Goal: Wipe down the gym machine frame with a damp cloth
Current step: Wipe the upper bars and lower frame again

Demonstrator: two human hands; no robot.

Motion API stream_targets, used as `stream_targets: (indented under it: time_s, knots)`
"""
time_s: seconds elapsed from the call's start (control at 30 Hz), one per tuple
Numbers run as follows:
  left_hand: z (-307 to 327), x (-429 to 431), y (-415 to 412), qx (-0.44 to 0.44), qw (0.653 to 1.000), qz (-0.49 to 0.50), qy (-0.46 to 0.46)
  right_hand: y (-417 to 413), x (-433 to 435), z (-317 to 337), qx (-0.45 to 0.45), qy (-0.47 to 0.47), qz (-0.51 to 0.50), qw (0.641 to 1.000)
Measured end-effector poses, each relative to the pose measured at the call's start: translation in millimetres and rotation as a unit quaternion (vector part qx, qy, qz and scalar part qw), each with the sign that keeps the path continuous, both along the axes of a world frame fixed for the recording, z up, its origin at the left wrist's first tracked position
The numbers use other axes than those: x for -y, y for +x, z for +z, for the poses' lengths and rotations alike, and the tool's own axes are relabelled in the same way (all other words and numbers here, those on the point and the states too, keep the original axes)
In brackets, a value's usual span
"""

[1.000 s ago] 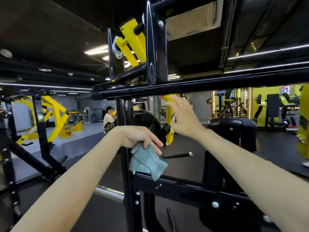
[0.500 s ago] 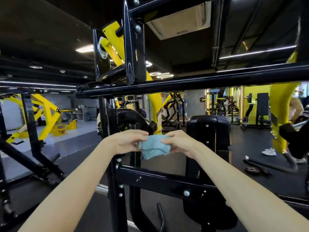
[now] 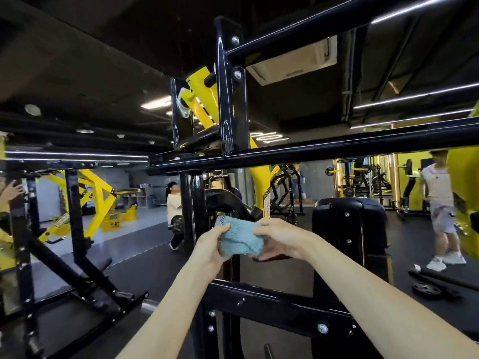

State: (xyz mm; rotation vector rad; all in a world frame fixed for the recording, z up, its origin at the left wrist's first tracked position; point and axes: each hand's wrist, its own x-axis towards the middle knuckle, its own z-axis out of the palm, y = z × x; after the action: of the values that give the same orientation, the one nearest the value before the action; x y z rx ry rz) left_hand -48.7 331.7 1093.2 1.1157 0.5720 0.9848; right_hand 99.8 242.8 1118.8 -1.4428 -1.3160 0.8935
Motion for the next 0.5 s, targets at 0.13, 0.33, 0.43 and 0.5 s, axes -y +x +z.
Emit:
stream_targets:
  time_s: [0.13,0.33,0.43,0.5]
  knots:
    - [49.0,-32.0,-10.2,0.024,0.956,0.234,0.176,-14.4,-17.2,28.8,0.184,0.118,-0.146,0.965]
    - [140.0,-105.3,-3.3,-0.163,0.747,0.383,0.518,-12.9,-41.3,93.8,0.5,0.3,-0.324,0.745]
    - [159.6,-145.0,8.2,-0.245,0.69,0.364,0.576,-2.5,-57.8,112.4,0.601,0.286,-0.352,0.658]
    - [163.2,-158.4,19.2,-0.25,0.683,0.329,0.602,5.3,-68.2,122.2,0.634,0.252,-0.358,0.638]
